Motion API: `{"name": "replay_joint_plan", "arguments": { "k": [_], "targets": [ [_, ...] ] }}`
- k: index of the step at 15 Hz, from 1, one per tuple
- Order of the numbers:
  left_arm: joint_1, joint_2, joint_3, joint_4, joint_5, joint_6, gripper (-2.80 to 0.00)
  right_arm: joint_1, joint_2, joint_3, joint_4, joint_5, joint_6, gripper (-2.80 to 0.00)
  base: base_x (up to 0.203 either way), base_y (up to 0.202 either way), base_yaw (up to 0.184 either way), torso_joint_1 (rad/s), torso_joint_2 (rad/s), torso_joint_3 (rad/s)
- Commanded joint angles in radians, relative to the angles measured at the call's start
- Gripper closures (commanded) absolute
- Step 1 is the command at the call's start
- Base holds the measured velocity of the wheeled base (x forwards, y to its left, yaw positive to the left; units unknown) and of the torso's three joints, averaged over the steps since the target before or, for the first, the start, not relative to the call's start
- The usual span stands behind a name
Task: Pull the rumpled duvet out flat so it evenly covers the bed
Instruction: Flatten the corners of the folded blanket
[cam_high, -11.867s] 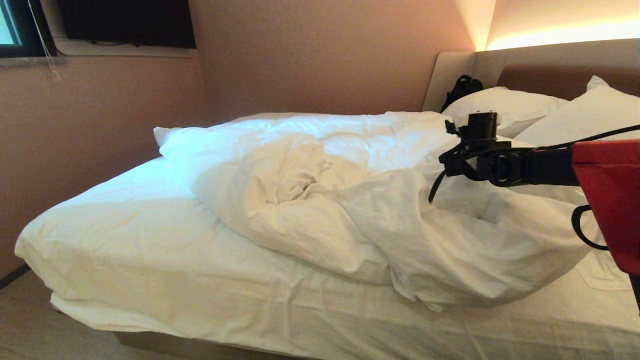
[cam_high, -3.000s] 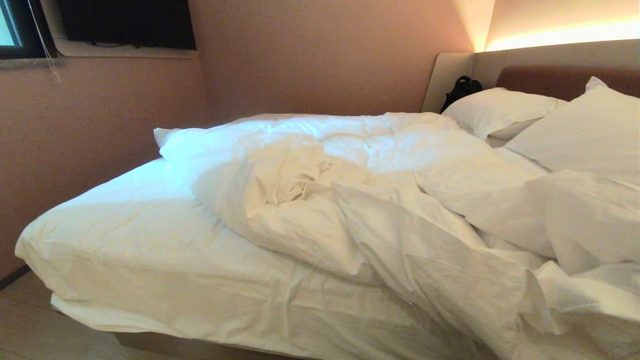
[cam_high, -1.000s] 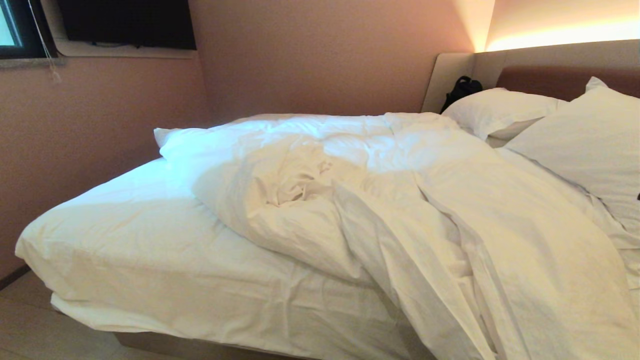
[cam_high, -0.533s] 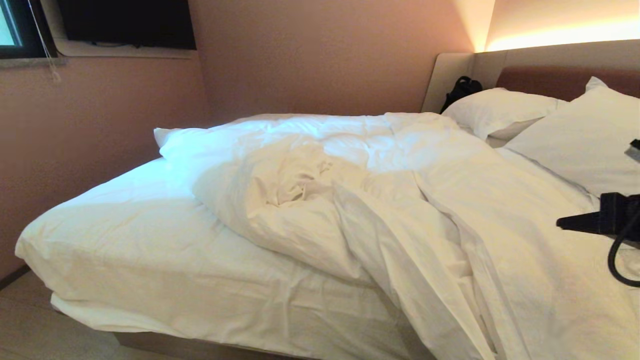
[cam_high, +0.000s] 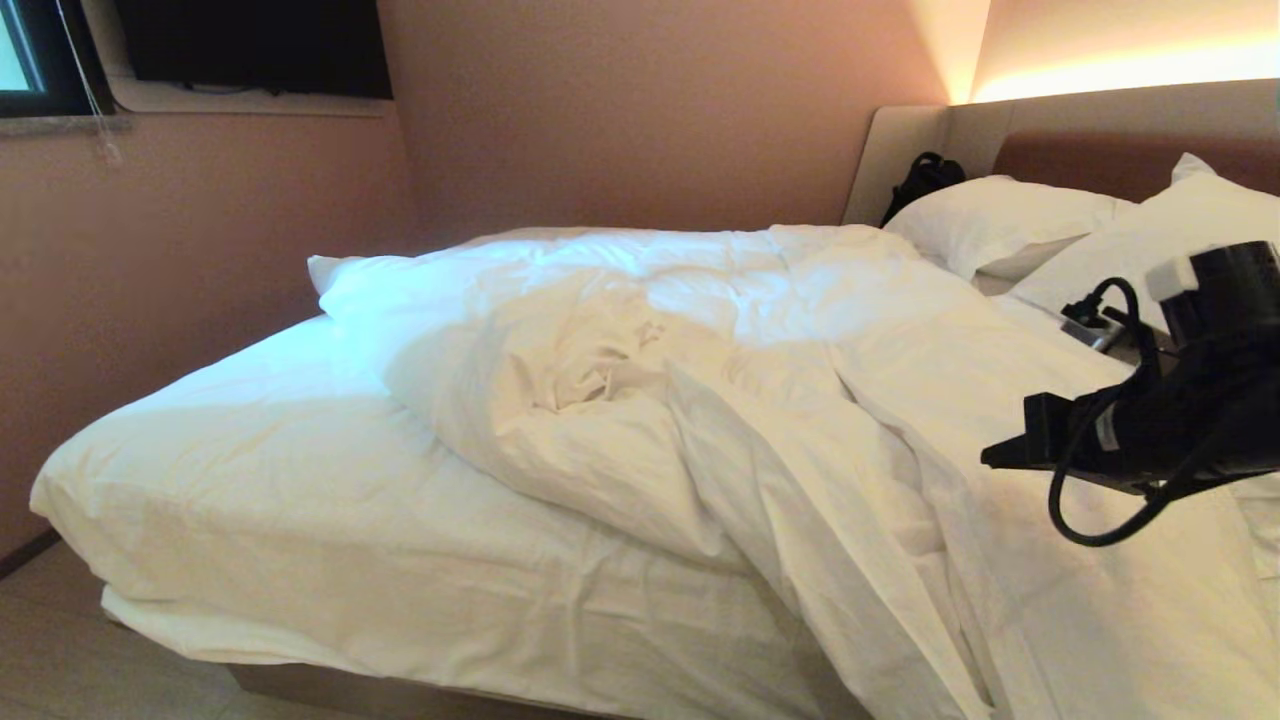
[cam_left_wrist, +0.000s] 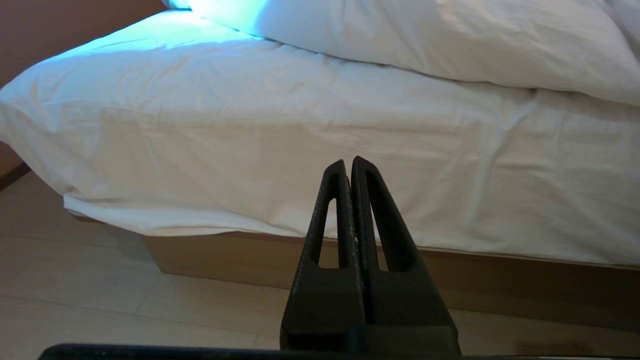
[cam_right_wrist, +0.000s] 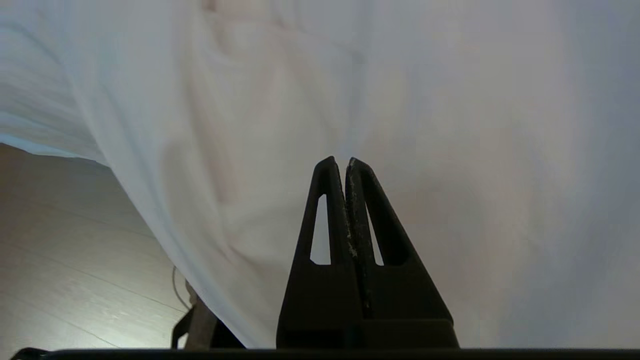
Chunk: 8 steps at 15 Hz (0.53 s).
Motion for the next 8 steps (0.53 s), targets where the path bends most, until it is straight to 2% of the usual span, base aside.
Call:
{"name": "replay_joint_plan", "arguments": {
  "k": [1,5,8],
  "targets": [
    [-0.001,0.000,0.000,0.000,-0.001,0.000,0.00,0.069,0.087,-0.093,0.002,-0.005,0.032,0.00,0.000,0.000,0.000,0.000,0.00,0.000],
    [0.000,0.000,0.000,0.000,-0.001,0.000,0.00,0.192,0.169,-0.306,0.010,-0.019,0.057,0.00,0.000,0.000,0.000,0.000,0.00,0.000],
    [-0.001,0.000,0.000,0.000,0.000,0.000,0.00,0.251,0.249,-0.447,0.016,-0.024,0.061,0.00,0.000,0.000,0.000,0.000,0.00,0.000]
  ]
}}
